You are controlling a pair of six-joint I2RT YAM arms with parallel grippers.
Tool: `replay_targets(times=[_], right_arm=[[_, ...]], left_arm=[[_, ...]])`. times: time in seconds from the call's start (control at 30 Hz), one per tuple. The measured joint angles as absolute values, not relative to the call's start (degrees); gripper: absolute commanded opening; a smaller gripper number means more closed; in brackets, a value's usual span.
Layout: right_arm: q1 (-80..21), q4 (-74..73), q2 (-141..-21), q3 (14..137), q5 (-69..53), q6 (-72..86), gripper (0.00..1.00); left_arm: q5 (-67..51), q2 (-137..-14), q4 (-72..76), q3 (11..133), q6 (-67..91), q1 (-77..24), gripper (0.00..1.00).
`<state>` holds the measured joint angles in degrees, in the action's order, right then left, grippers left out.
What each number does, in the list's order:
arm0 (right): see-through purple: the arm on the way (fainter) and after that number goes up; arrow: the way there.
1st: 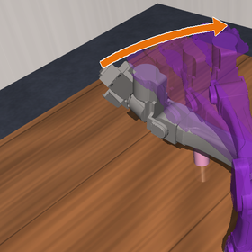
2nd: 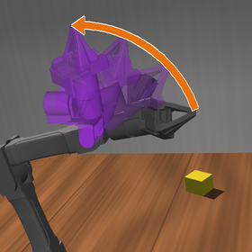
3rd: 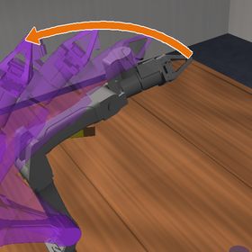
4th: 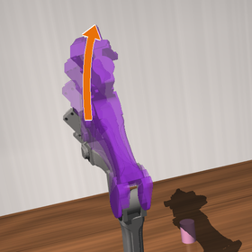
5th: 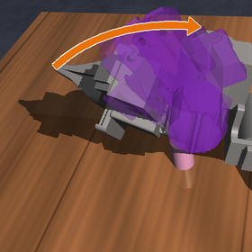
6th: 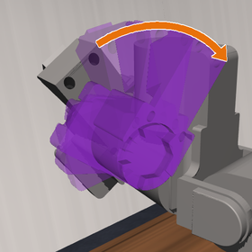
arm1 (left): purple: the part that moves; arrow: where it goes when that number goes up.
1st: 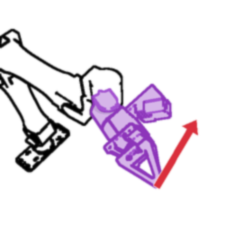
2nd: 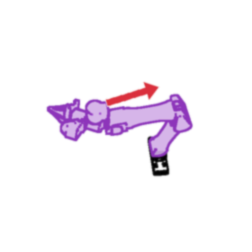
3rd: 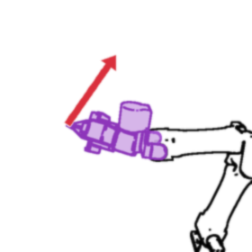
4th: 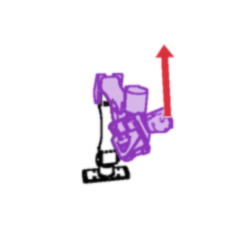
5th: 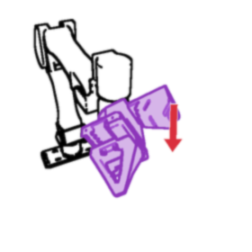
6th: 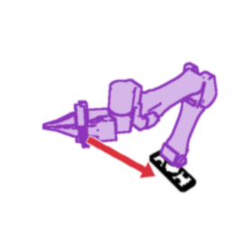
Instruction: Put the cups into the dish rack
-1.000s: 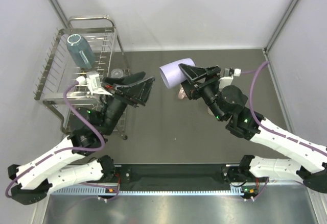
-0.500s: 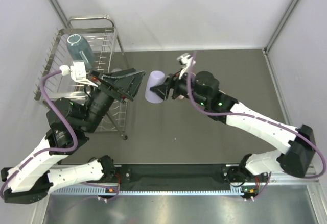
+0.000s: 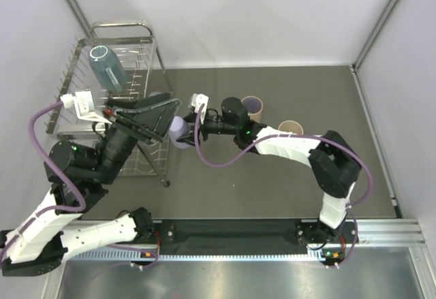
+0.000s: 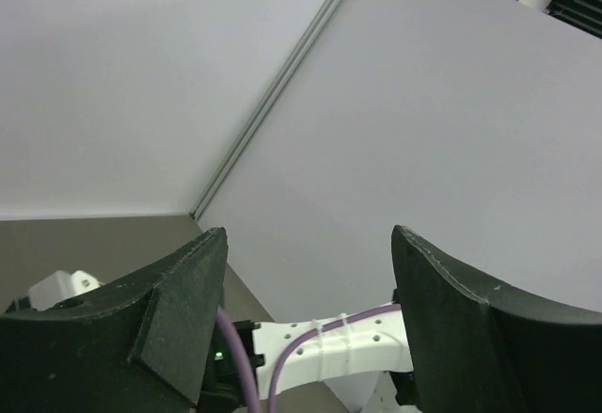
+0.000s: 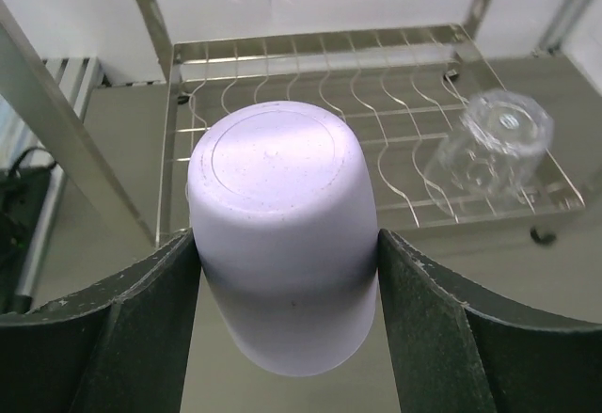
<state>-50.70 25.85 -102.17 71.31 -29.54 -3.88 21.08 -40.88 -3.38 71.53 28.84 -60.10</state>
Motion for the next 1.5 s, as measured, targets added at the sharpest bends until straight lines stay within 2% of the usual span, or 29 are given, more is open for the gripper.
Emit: replay_targets(times=[0.43,0.93,1.5], right_arm=[[-48.6,34.4,-122.0,92.3,-45.2,-10.5,0.0],[-49.8,30.3,-141.0,114.6,-41.7,-12.8,0.0],[-50.8,28.7,-144.5,117.6,-36.1,-10.0,0.01]], left_arm=[[21.6,-36.5,-3.5,71.2,27.5,-60.1,0.76],[20.0,-34.4,-5.2,68.4,28.6,-60.1,0.75],[20.8,-33.2,-5.4,68.7,27.0,-60.1,0.77]])
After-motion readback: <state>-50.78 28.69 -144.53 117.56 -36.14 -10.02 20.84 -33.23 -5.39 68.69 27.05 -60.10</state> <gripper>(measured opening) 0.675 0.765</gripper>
